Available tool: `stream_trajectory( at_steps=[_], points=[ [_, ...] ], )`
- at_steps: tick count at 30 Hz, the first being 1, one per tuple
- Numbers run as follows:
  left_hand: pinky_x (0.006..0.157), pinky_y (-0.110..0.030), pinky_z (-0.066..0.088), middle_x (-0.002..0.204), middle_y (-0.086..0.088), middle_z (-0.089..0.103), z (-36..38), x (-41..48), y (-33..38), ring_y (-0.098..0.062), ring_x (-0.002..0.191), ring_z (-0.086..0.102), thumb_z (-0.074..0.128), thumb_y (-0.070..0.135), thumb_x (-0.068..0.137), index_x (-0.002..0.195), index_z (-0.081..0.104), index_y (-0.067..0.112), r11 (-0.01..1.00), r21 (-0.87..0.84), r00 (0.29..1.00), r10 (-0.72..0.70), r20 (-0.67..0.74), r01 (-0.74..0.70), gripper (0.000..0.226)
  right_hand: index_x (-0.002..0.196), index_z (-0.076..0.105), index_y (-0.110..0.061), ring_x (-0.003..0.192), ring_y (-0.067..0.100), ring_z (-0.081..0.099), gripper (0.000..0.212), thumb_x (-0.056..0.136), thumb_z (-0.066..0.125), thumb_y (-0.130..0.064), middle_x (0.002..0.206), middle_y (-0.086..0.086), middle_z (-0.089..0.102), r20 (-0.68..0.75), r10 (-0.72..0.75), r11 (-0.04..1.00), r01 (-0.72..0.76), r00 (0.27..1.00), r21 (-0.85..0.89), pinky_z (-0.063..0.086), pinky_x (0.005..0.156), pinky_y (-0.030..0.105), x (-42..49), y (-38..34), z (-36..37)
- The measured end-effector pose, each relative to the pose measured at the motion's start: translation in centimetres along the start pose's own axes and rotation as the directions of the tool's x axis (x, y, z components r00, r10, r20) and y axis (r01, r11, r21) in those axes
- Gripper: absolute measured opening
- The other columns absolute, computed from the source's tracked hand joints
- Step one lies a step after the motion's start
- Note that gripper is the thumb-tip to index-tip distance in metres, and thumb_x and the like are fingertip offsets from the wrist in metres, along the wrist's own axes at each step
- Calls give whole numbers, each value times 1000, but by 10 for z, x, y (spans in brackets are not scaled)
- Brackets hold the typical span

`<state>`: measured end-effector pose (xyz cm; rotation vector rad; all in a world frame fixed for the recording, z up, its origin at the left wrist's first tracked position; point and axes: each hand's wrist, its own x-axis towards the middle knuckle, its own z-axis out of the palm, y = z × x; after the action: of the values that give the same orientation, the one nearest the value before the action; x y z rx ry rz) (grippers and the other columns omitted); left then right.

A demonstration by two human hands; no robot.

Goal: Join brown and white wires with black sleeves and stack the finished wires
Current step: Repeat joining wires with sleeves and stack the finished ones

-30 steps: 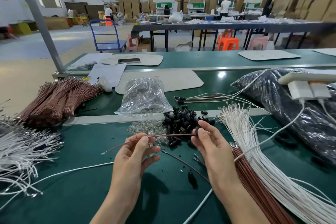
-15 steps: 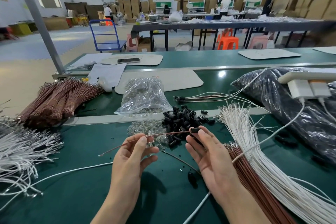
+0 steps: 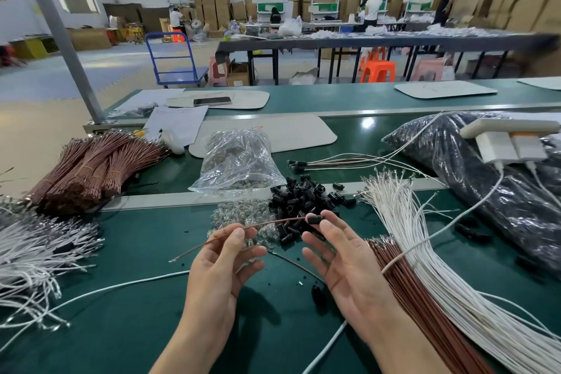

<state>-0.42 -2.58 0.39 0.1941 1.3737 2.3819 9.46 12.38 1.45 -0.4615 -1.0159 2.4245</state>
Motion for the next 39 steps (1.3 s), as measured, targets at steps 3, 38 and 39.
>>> stream_trajectory(
  at_steps=[3,38,39],
  points=[
    [53,-26,58,88,-6,77,0,1,4,-17,64,72,66,22,79,102,64,11,999,-32,1000,-30,2,30,25,112,70,-14,83,21,74,37,75,75,-15,102,9,74,6,2,1000,-2,1000,-9,62,65,29,0,1,0],
    [49,-23,56,78,-9,74,5,-3,3,-12,56,68,68,15,76,94,68,6,997,-16,996,-81,28,81,20,95,80,-24,83,19,73,27,69,81,-27,98,5,75,57,-11,982,22,998,-189,57,55,27,-1,1,-2],
    [49,-23,56,79,-11,74,6,-4,0,-13,56,68,68,15,75,92,69,5,998,27,997,-66,46,65,19,97,79,-23,84,19,73,27,70,81,-27,101,6,74,77,7,978,9,997,-207,57,54,28,-2,3,0]
  ],
)
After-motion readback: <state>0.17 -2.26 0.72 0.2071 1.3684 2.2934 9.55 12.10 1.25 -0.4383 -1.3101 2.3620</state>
